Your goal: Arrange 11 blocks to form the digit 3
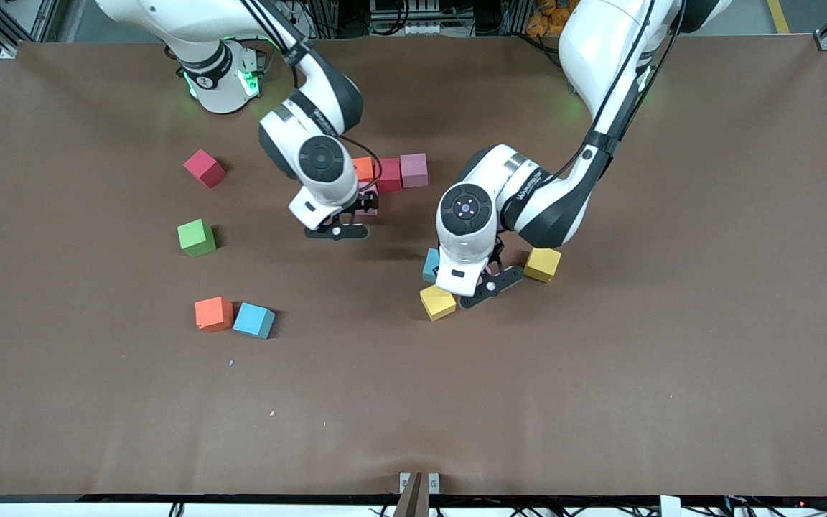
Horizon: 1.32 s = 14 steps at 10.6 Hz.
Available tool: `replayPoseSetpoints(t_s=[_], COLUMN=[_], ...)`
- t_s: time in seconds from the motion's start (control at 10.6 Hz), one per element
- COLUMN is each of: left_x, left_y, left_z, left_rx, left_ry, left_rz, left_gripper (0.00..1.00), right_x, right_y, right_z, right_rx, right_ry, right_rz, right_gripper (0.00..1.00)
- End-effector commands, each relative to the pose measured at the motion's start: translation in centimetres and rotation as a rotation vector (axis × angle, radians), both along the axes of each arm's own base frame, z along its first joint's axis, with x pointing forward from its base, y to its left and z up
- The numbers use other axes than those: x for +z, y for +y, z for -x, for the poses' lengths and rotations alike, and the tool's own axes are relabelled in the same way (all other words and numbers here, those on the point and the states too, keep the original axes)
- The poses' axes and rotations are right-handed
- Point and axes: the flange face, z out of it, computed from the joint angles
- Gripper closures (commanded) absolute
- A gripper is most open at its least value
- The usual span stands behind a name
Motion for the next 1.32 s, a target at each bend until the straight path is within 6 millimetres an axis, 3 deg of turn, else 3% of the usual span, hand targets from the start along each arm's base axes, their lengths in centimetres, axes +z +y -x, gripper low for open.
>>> replayPoseSetpoints(t_s=[0.0,0.28,0.66,1.04,1.23], left_x=[0.6,0.4,1.2,3.5,3.3], left_y=[0.3,0.3,-0.2,0.5,-0.2], left_z=[0.1,0.1,0.4,0.9,1.5], left_rx=[0.0,0.0,0.018,0.018,0.011], left_ry=[0.002,0.005,0.004,0.022,0.026], left_rz=[0.008,0.008,0.021,0.006,0.002], left_gripper=[1.0,1.0,1.0,1.0,1.0], right_x=[2.1,3.1,2.7,-0.8,-2.2], right_y=[-3.8,-9.2,-17.7,-19.8,-19.9], right_z=[-2.7,-7.7,-15.3,-19.4,-20.0], right_rx=[-0.063,-0.156,-0.13,-0.164,-0.164], right_ry=[-0.026,-0.072,-0.145,-0.244,-0.235], right_rz=[-0.006,-0.017,-0.011,-0.026,-0.022], right_gripper=[0.0,0.0,0.0,0.0,0.0])
